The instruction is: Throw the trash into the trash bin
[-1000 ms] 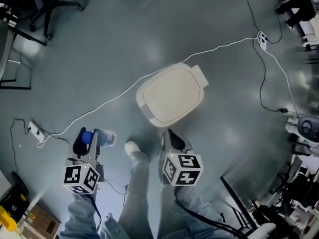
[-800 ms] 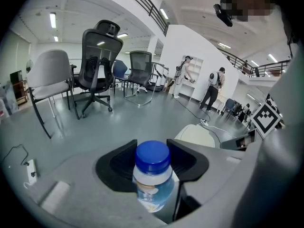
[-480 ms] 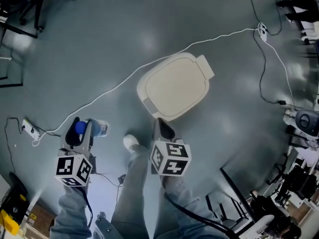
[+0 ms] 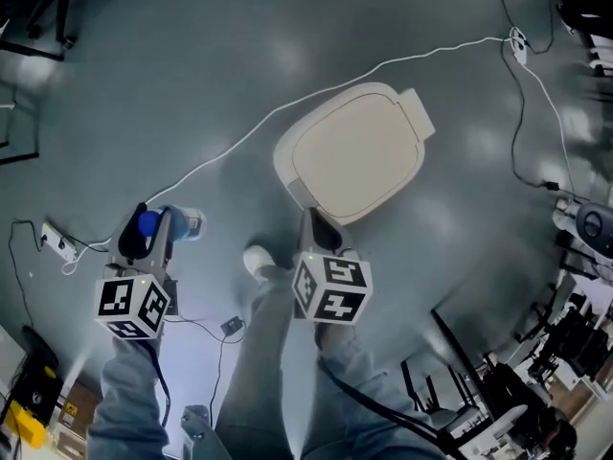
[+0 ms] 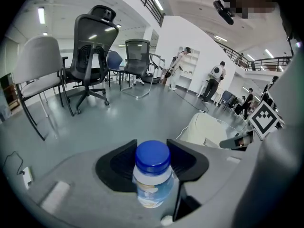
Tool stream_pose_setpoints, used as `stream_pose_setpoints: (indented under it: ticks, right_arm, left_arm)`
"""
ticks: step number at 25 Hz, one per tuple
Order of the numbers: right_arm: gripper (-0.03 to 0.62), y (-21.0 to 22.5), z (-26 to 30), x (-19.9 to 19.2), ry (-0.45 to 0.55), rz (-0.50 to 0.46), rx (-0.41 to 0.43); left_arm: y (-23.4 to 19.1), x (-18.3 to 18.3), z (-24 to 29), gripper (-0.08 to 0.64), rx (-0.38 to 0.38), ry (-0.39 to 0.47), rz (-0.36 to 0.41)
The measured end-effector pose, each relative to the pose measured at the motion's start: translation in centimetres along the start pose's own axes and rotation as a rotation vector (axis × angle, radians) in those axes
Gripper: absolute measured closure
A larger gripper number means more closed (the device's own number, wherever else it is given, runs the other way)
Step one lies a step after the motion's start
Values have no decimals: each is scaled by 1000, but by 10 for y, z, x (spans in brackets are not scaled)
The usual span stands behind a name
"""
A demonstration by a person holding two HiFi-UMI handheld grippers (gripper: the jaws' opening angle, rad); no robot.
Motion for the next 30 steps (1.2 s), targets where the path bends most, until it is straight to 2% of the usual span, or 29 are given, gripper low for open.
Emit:
stream_pose_setpoints:
  ticks: [12,18,24,30]
  right_arm:
    - [589,2,16,-1,-39,-20,-16]
    - [589,-2,20,-6,-44,-117,-57]
    - [588,-6,22,-10,-27,-174,-85]
    - [589,2,20,-6,-23,-16,-16]
  left_arm:
    - [-13,-3,3,354,24,-11,-37]
    - [-15,-5,0,354,43,-7,-50]
    - [-7,-5,-5,355,50,-1,-60]
    - [-2,-5,-11,354,52,6,-59]
Point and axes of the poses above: the fingertips, and each gripper's own axes: z forward along the fingers, y to its right, x out of its top, the point moved 7 cm from there along -z, backward along the fingers, and after that the axes turned 13 degrees about z, right-handed, at the moved point
